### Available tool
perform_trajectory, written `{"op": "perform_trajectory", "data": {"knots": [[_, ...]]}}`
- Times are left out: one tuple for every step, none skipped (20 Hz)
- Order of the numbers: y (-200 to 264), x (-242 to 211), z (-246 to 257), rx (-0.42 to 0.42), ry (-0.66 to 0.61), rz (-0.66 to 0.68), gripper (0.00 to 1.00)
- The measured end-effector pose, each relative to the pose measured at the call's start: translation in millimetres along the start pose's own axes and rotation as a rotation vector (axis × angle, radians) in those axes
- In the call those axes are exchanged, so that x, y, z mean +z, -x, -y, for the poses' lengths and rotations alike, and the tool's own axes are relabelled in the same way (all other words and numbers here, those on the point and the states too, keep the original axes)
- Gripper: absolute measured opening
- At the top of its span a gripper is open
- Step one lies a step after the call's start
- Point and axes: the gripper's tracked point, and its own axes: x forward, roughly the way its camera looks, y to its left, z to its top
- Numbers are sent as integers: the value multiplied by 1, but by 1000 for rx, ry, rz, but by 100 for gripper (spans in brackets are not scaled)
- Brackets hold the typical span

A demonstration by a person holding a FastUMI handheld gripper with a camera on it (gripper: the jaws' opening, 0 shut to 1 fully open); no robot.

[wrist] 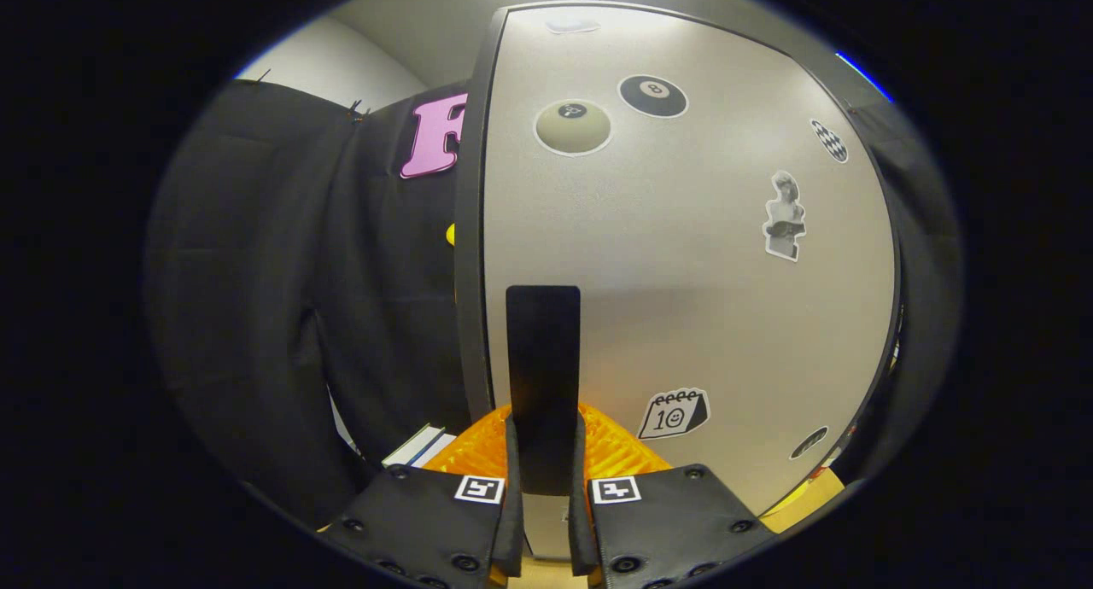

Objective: Open the shoe cabinet door, grab the shoes and put them into the shoe cabinet, then close the shoe cabinet door.

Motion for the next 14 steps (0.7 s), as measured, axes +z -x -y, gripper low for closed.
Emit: {"op": "perform_trajectory", "data": {"knots": [[1,1,1,8,1,2,23],[3,-1,0,17,-1,-3,18],[3,-1,-1,28,-7,-5,18],[7,-2,0,40,-10,-16,16],[11,1,-2,42,-24,-13,13],[18,-1,-4,49,-19,-23,11],[23,-1,-3,57,-18,-27,8],[29,-1,-5,67,-27,-28,8],[31,-1,-3,80,-31,-34,9],[33,-2,-1,90,-33,-32,8],[37,-3,1,96,-31,-36,8],[41,-3,4,104,-20,-30,8],[45,-3,6,117,-10,-26,8],[48,-4,7,134,-9,-32,8]]}}
